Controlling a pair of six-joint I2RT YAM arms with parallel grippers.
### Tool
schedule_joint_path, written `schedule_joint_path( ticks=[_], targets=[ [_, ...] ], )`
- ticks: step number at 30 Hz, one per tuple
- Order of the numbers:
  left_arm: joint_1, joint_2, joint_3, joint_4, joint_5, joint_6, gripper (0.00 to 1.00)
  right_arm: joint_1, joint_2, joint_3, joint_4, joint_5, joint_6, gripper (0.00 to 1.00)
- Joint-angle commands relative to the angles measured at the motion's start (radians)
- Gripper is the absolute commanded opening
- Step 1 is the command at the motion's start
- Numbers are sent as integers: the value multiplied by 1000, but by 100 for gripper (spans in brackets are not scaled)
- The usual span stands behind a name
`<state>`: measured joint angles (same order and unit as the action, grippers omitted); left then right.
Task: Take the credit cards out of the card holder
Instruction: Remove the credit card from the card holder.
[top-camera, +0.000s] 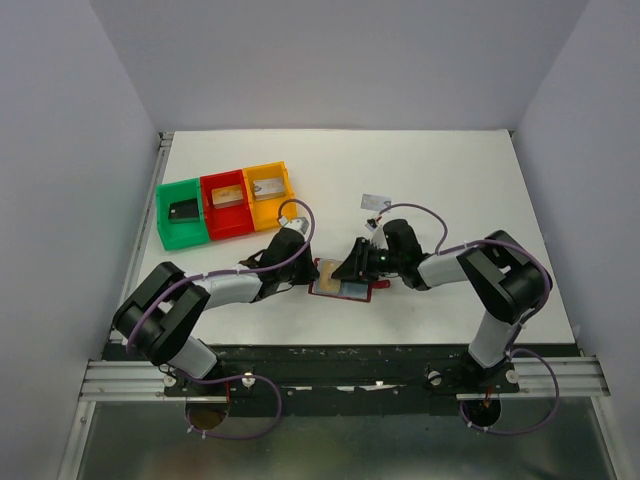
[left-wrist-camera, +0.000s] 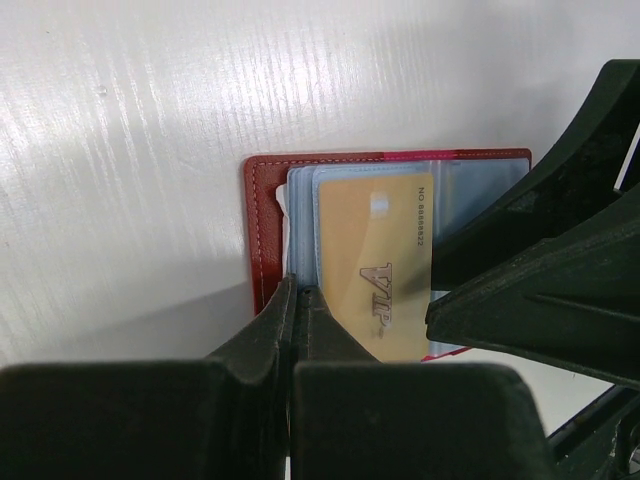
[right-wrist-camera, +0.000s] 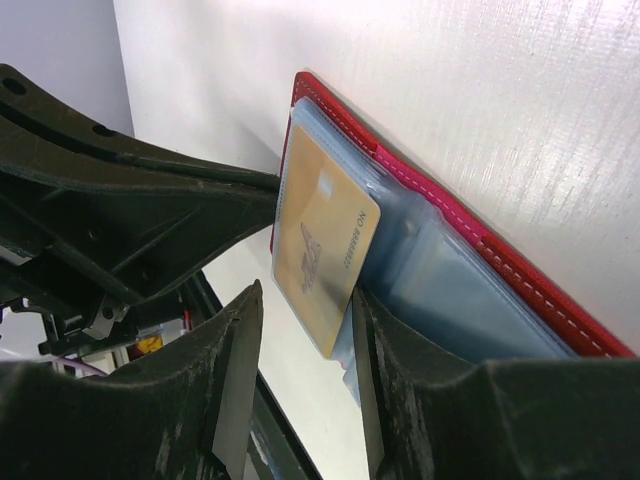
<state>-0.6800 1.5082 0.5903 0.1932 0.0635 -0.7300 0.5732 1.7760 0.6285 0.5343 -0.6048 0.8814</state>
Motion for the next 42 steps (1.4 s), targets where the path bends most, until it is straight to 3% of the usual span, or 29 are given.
schedule_joint_path(
  ticks=[1, 7, 15, 27, 34, 42],
  targets=[
    [-13, 44, -14, 0, 52, -6, 0, 11, 39, 5, 87, -47, 28, 49],
    [-15, 43, -17, 5, 50, -8, 0, 11, 46, 4, 49, -16, -2, 50],
    [-21, 53, -15, -12, 48, -8, 0, 11, 42, -42, 277, -64, 74, 44],
    [-21, 55, -14, -14, 52, -6, 0, -1, 105, -66, 503, -112, 188, 44],
    [-23, 43, -23, -6, 48, -9, 0, -1, 117, -64, 517, -115, 197, 43],
    [-32, 15, -40, -3, 36, -12, 0, -3, 118, -32, 406, -98, 157, 41]
  ],
)
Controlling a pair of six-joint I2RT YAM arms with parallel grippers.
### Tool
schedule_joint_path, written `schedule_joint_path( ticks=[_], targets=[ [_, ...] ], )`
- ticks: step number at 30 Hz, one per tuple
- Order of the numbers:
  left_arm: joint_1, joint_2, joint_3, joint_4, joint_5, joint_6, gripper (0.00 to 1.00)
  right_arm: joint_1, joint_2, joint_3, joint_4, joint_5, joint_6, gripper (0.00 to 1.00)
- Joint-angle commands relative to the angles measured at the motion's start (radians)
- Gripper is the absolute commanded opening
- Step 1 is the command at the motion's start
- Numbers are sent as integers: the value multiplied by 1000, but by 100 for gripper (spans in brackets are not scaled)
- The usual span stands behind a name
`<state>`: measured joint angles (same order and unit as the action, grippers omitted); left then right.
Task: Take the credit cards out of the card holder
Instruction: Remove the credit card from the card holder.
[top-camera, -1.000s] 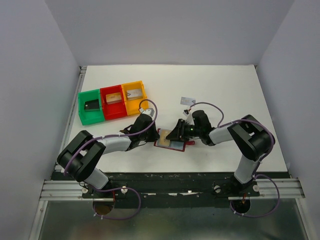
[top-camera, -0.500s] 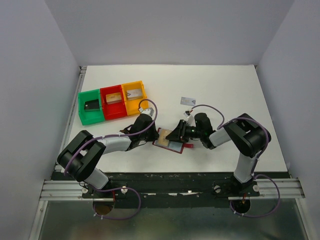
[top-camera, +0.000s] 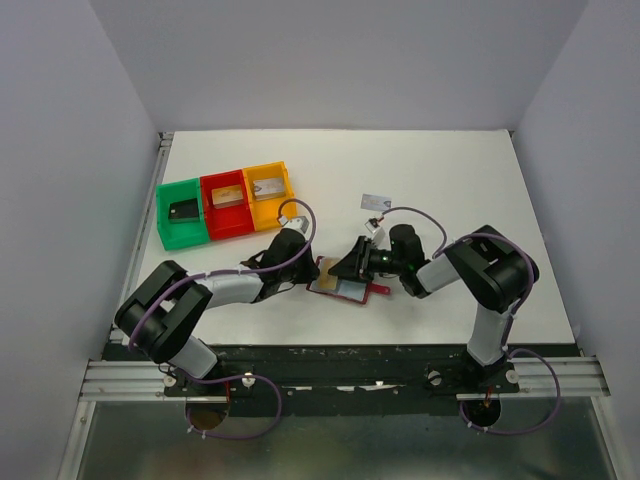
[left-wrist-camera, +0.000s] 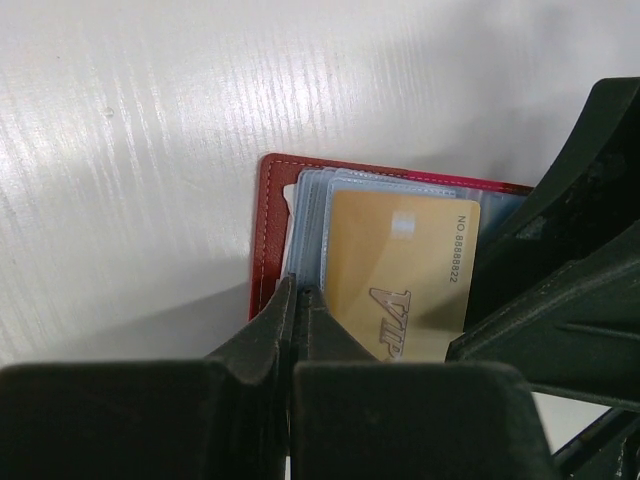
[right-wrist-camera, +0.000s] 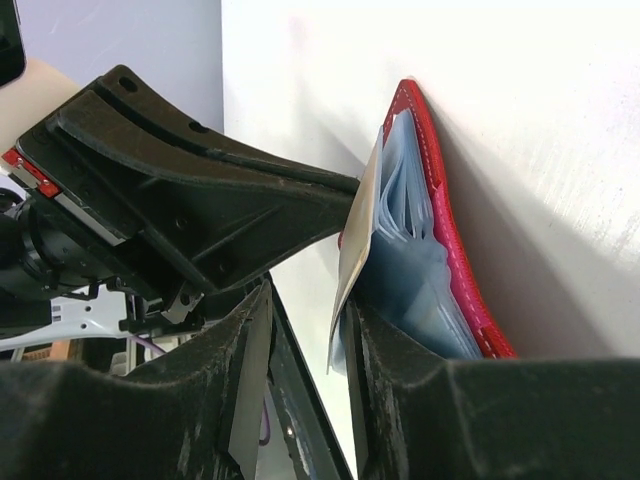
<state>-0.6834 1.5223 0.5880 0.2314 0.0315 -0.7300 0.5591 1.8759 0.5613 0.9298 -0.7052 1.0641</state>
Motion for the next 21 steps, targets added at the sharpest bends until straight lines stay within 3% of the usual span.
schedule_joint_path(
  ticks=[1, 21],
  targets=[
    [-27, -1, -39, -41, 67, -12, 0, 12, 20, 37, 7, 4, -27, 42],
    [-34, -4, -43, -30, 62, -17, 0, 13, 13, 134, -305, -11, -168, 42]
  ],
)
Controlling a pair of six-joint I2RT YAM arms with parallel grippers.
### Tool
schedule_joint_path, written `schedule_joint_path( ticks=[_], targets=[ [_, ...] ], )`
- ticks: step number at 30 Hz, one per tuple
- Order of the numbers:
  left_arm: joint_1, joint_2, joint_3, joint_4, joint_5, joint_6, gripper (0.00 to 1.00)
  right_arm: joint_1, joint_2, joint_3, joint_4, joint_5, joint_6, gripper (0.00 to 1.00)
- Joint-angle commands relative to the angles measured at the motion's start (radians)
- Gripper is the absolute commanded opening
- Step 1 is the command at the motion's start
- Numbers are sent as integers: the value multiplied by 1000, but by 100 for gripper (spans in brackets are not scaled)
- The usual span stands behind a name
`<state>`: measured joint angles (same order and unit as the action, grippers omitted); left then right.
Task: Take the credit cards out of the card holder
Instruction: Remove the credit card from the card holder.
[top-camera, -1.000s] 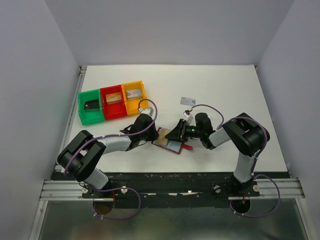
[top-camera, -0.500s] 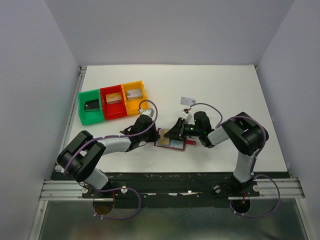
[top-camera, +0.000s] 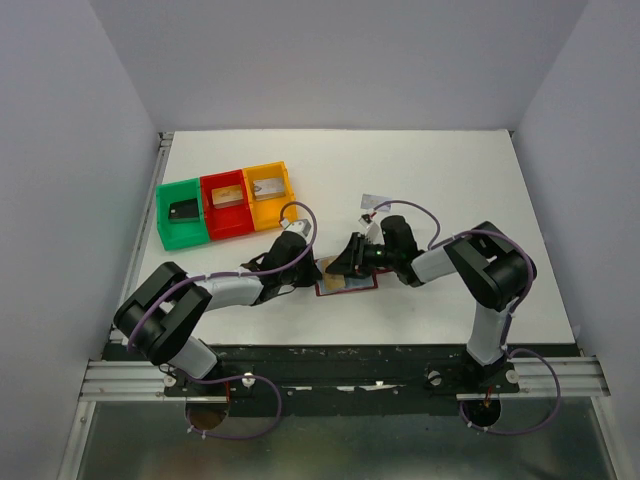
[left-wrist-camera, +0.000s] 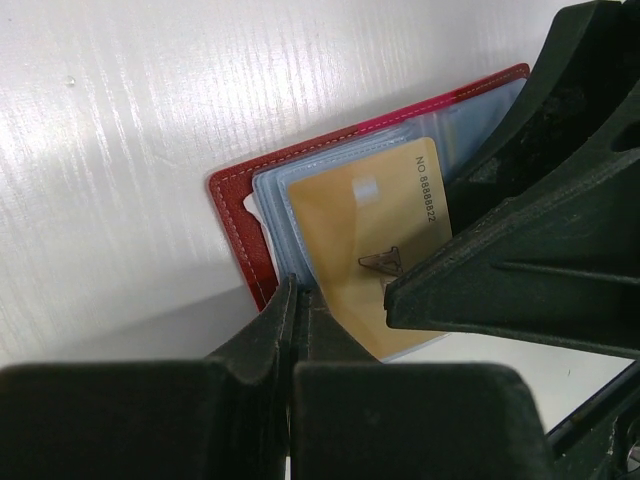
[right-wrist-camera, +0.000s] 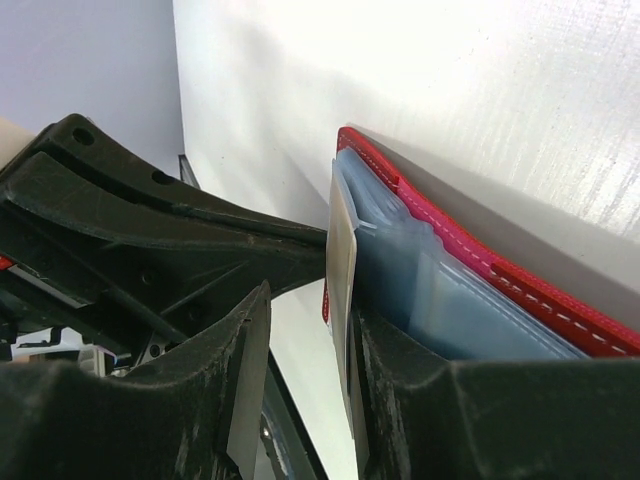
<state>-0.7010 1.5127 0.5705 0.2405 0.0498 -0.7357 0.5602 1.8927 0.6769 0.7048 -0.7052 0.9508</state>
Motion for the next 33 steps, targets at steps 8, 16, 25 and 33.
schedule_joint_path(
  ticks=[8, 16, 25, 33],
  targets=[
    [-17, 27, -18, -64, 36, -24, 0, 10, -78, 24, -232, 27, -133, 41],
    [-14, 55, 9, -141, 1, -45, 0, 1, -124, 13, -284, 44, -159, 41],
    [-14, 73, 22, -159, 4, -44, 0, -17, -155, 0, -309, 36, -175, 41],
    [-9, 81, 23, -167, 1, -48, 0, -37, -187, -13, -330, 30, -188, 40]
  ],
)
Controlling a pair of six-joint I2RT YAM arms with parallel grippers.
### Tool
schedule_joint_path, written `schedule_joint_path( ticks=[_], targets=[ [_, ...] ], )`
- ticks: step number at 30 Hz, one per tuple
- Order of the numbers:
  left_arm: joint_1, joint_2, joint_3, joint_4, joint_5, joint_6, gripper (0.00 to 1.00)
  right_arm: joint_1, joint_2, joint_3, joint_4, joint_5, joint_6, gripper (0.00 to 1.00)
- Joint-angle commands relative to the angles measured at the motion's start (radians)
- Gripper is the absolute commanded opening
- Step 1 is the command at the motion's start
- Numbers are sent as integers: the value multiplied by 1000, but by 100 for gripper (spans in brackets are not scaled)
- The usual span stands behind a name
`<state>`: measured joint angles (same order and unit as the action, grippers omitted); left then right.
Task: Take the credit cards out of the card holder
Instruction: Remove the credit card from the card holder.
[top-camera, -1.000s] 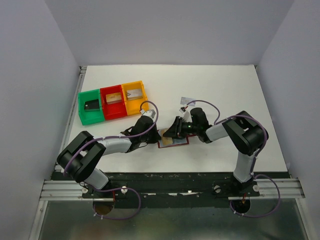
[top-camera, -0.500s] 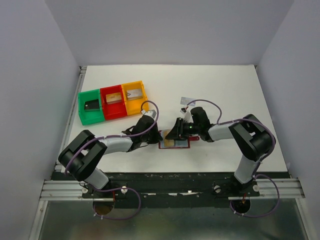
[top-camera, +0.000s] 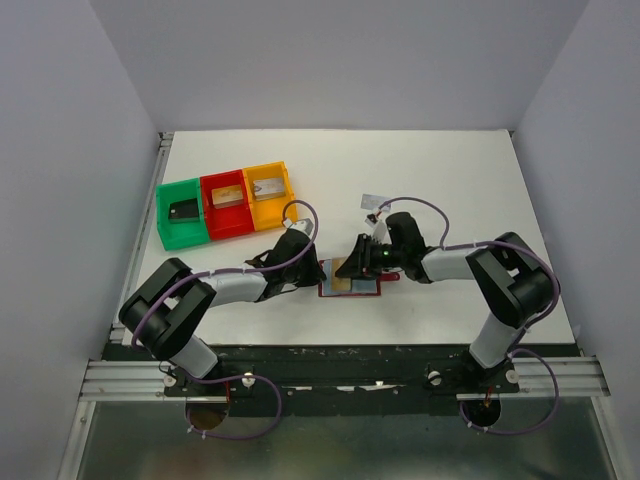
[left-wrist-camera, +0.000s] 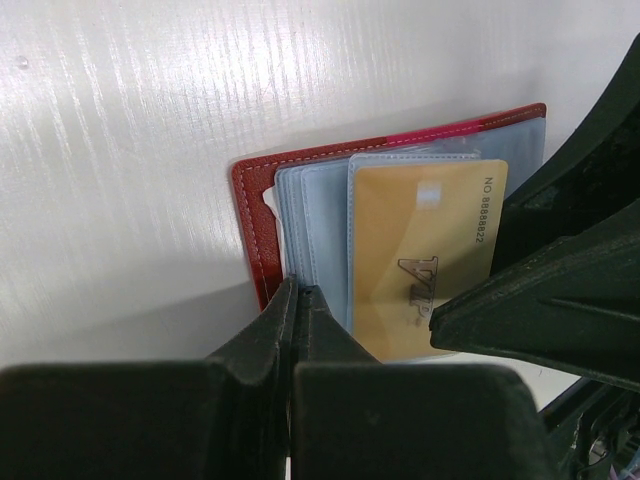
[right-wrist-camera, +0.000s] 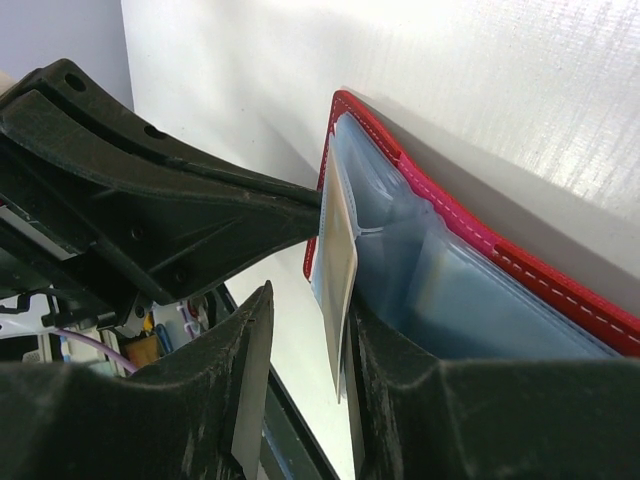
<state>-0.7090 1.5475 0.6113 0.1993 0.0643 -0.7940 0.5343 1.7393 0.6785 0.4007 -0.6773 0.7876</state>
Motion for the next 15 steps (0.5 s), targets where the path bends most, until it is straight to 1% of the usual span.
schedule_joint_path(
  ticks=[1, 15],
  targets=[
    [-1, 46, -18, -127, -15, 12, 0, -14, -37, -16, -28, 1, -25, 40],
    [11, 52, -16, -135, -17, 7, 0, -37, -90, -27, -102, -2, -79, 40]
  ],
)
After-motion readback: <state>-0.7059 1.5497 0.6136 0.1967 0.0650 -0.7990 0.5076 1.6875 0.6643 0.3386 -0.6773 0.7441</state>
